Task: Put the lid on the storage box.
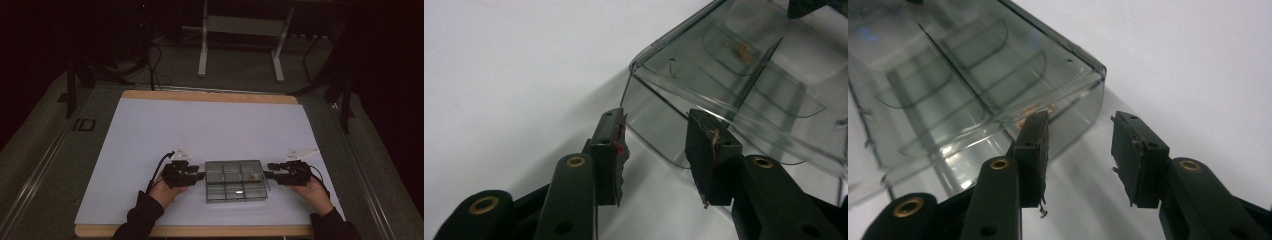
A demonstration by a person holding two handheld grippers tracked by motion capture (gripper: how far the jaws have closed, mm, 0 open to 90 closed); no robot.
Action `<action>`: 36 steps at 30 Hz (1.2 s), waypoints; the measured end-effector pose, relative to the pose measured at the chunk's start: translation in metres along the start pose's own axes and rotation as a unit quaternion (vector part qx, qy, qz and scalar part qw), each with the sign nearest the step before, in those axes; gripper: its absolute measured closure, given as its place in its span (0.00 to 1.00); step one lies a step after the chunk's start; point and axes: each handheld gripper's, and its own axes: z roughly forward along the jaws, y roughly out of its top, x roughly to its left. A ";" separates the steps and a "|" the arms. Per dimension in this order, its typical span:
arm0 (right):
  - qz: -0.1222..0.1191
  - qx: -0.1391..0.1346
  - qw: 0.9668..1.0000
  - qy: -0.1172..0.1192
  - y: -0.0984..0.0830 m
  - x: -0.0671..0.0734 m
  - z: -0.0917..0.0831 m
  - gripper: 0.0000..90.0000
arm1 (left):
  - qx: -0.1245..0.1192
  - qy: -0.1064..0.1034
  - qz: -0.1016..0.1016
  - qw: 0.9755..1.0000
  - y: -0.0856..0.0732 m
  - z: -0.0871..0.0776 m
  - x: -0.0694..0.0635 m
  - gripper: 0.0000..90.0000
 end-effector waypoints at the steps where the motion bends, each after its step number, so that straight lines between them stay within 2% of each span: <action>1: 0.002 0.000 1.000 -0.002 -0.001 -0.001 0.000 0.65 | 0.000 0.002 -0.002 1.000 -0.001 0.000 0.002 0.67; 3: 0.012 -0.009 1.000 0.005 -0.002 -0.003 -0.001 0.64 | -0.004 0.004 -0.011 1.000 -0.004 0.000 0.005 0.67; 5: 0.009 -0.012 1.000 0.001 -0.002 -0.004 -0.004 0.62 | -0.006 0.005 -0.014 1.000 -0.004 -0.001 0.006 0.62; 9: 0.006 -0.022 1.000 0.000 0.000 -0.003 -0.007 0.54 | -0.021 -0.002 -0.024 0.999 -0.005 -0.003 0.006 0.42; 10: 0.007 -0.024 1.000 0.000 0.001 -0.003 -0.008 0.52 | -0.018 -0.007 -0.020 1.000 -0.005 -0.003 0.007 0.38; 12: 0.008 -0.032 0.999 0.003 0.003 -0.003 -0.009 0.47 | -0.025 -0.018 -0.019 0.999 -0.007 -0.003 0.008 0.23; 14: 0.007 -0.040 0.999 0.006 0.004 -0.003 -0.010 0.41 | -0.028 -0.027 -0.022 0.999 -0.007 -0.004 0.010 0.19; 16: 0.008 -0.054 0.998 0.010 0.005 -0.003 -0.012 0.33 | -0.037 -0.025 -0.025 0.999 -0.008 -0.005 0.011 0.11; 18: 0.000 -0.059 0.998 0.017 0.005 -0.001 -0.013 0.27 | -0.042 -0.025 -0.025 0.998 -0.007 -0.006 0.011 0.03; 21: -0.001 -0.067 0.998 0.023 0.006 0.000 -0.014 0.23 | -0.050 -0.020 -0.021 0.998 -0.007 -0.008 0.011 0.01; 23: -0.011 -0.068 0.998 0.010 0.006 0.002 -0.014 0.19 | -0.047 -0.018 -0.015 0.999 -0.007 -0.008 0.011 0.01; 26: -0.021 -0.069 0.997 0.011 0.005 0.003 -0.013 0.17 | -0.047 -0.021 -0.014 0.999 -0.008 -0.007 0.010 0.01; 28: -0.030 -0.066 0.997 0.008 0.004 0.004 -0.013 0.16 | -0.056 -0.017 -0.010 0.998 -0.009 -0.007 0.009 0.01; 33: -0.030 -0.065 0.997 0.008 0.002 0.004 -0.012 0.16 | -0.063 -0.006 -0.003 0.998 -0.010 -0.009 0.008 0.01; 36: -0.025 -0.073 0.997 0.003 0.000 0.002 -0.015 0.15 | -0.068 0.003 0.009 0.998 -0.012 -0.011 0.005 0.01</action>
